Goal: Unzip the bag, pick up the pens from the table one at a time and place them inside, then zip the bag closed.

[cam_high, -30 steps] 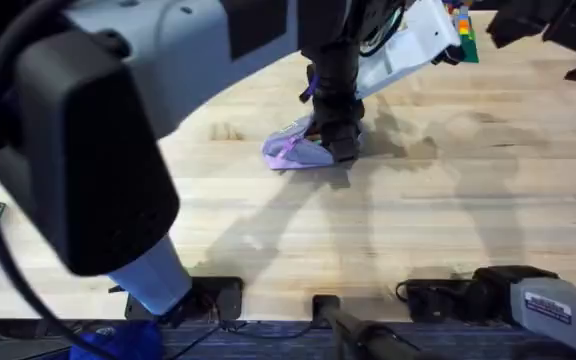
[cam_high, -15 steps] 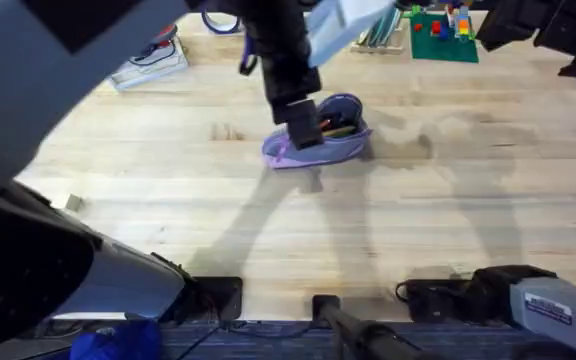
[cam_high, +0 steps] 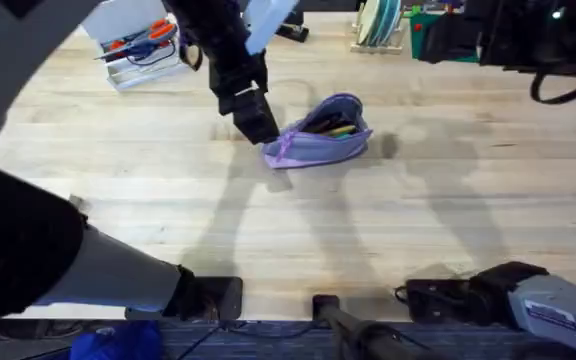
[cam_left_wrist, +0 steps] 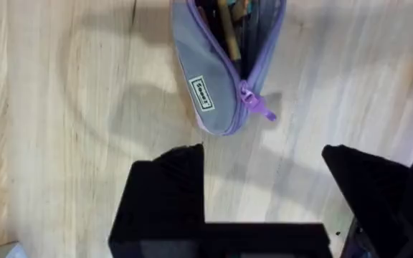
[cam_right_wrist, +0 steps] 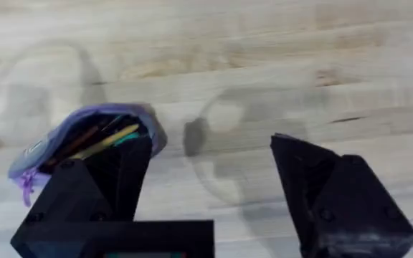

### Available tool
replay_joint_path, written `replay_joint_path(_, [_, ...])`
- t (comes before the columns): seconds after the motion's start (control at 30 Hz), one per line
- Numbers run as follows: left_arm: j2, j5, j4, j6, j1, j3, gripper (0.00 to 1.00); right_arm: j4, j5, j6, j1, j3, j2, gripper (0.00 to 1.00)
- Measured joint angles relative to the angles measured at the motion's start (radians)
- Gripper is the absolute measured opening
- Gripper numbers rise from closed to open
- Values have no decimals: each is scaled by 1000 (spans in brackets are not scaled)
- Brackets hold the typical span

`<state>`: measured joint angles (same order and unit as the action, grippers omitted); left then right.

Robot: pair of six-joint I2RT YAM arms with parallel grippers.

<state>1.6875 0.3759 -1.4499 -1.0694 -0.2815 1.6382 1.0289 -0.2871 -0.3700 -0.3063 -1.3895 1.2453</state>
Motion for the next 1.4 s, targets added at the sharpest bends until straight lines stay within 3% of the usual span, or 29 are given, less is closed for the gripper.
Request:
replay_joint_path(0.23, [-34,60,15,-59,38,-51,996,0,21,4,-69,0,0,996])
replay_joint_path(0.5, [-333,86,206,-76,125,-408,995,0,162,4,-126,0,0,996])
replay_joint_path(0.63, [-477,117,283,-79,184,-528,995,-3,243,4,-168,0,-1,996])
replay_joint_path(0.77, [-529,174,344,-82,233,-609,995,-6,294,0,-225,0,-1,996])
replay_joint_path(1.0, [-523,239,392,-83,285,-669,993,-8,327,-24,-297,0,-1,996])
replay_joint_path(1.4, [-523,264,390,-83,291,-669,993,-7,337,-107,-301,0,-2,996])
